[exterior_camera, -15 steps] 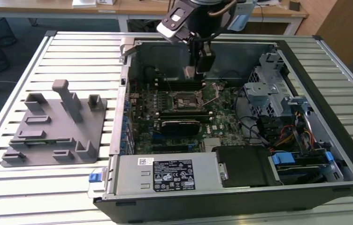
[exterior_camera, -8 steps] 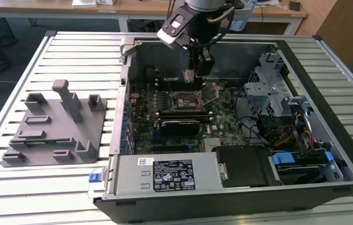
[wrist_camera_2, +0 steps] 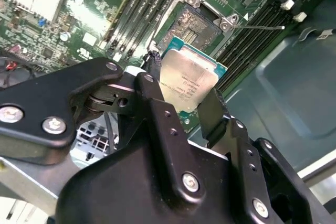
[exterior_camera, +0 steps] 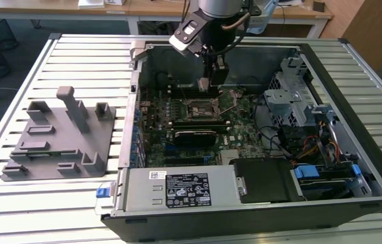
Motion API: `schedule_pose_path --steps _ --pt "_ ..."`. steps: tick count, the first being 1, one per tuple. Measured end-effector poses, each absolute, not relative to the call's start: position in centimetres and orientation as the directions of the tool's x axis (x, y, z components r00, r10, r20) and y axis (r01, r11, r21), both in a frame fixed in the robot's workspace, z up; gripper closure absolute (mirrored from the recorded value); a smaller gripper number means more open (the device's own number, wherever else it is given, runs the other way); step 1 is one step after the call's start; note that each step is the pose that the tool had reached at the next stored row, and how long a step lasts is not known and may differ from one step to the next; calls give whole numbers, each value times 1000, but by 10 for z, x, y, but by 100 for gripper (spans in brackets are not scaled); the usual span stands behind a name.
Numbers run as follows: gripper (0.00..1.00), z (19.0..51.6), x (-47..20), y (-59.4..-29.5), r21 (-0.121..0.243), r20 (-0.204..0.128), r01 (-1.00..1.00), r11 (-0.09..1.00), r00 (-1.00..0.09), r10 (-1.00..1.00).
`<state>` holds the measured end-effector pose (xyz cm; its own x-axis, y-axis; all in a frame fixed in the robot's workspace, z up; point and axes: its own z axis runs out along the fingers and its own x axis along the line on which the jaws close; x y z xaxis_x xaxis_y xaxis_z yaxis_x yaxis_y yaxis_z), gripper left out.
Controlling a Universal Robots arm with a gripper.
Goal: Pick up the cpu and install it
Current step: 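Place the cpu into insertion slot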
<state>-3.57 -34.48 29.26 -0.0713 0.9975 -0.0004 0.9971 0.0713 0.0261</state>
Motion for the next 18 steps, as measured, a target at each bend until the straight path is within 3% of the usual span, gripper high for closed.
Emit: schedule_pose_path --steps 18 --pt "47 269 -36 -344 26 0 997 71 -71 997"
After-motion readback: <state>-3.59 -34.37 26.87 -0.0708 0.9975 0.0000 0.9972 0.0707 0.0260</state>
